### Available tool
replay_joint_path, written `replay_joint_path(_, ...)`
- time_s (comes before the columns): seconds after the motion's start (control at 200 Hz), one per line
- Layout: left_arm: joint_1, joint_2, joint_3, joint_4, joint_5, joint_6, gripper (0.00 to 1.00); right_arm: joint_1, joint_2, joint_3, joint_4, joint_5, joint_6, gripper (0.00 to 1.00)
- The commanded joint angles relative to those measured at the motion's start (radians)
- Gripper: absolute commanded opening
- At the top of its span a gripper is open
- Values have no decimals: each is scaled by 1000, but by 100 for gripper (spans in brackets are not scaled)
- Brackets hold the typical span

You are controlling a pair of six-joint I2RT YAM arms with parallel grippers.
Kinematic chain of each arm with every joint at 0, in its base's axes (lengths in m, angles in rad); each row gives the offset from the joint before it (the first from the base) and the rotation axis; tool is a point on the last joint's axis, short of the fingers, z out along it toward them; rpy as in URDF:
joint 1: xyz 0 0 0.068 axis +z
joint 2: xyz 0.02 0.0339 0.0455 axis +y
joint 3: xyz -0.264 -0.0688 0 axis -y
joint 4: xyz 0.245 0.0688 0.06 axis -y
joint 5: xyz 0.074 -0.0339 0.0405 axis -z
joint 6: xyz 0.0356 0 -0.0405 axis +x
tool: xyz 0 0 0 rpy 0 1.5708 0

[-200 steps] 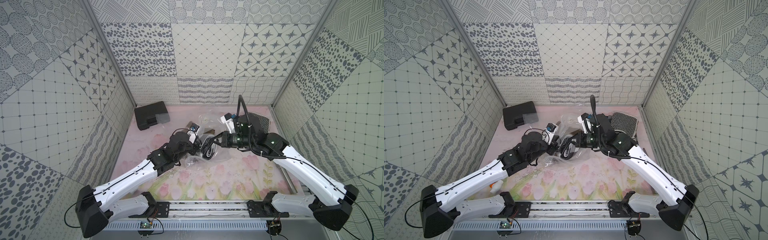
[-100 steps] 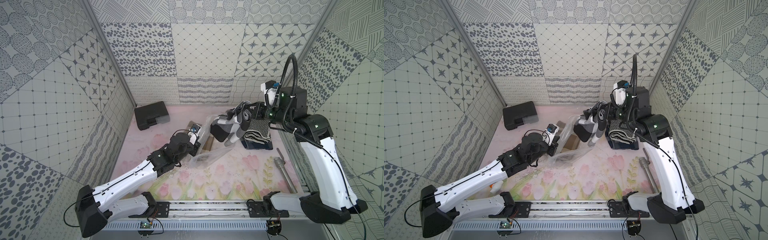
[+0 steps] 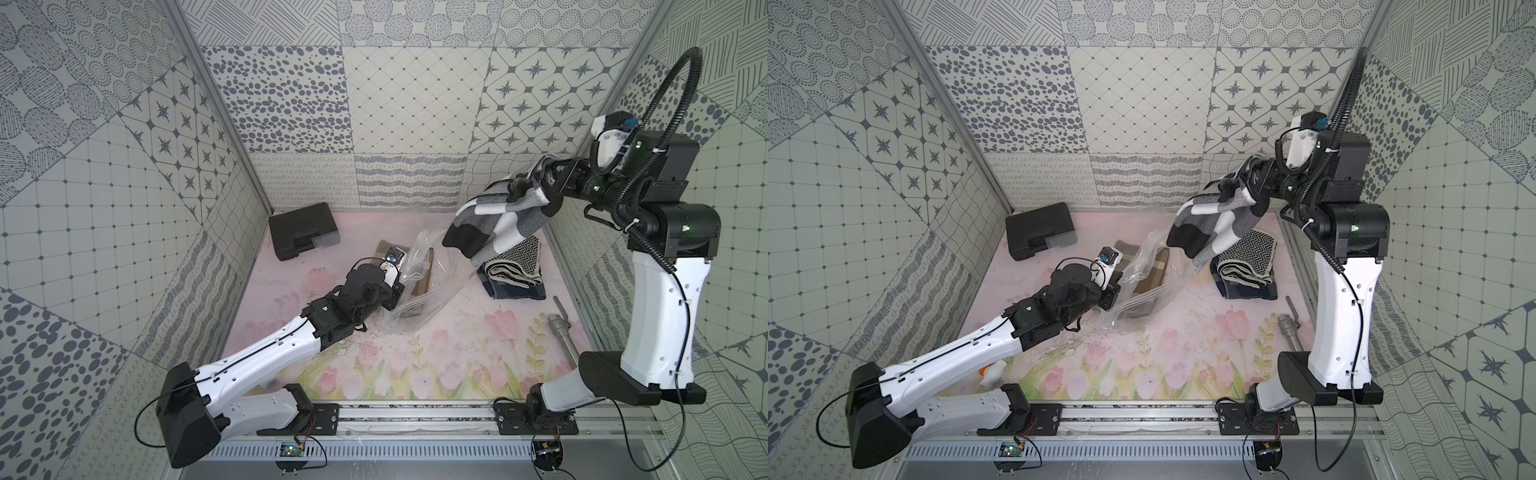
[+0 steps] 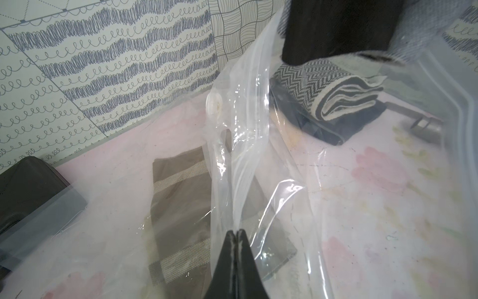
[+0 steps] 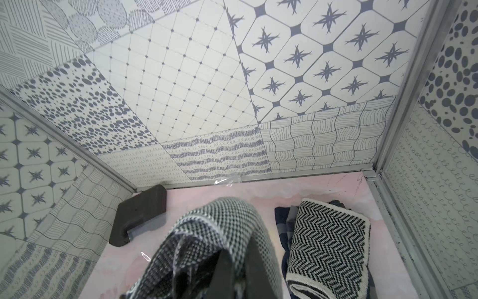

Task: Take the blanket out of the vacuum bag
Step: Place the blanket at the center of the board.

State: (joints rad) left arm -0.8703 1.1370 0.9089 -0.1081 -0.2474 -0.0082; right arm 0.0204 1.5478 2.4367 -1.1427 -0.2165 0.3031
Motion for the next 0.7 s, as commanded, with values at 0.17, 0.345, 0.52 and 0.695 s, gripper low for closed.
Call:
replay_joint_path(0.17,-3,-15,-1,29,-24,15,0,-46,164,328,-40,-37,-18,0)
replay_joint_path(0.345,-2,-19,0,32,-57,30,0,-149,221,356,-52,-54,-53,0)
replay_joint_path(0.52,-3,5,19,23,-46,19,0,-232,264,347,-48,-79,-92,0)
replay_joint_path(0.695,-2,10,8,24,-56,12,0,-265,322,345,-36,-130,-94,0)
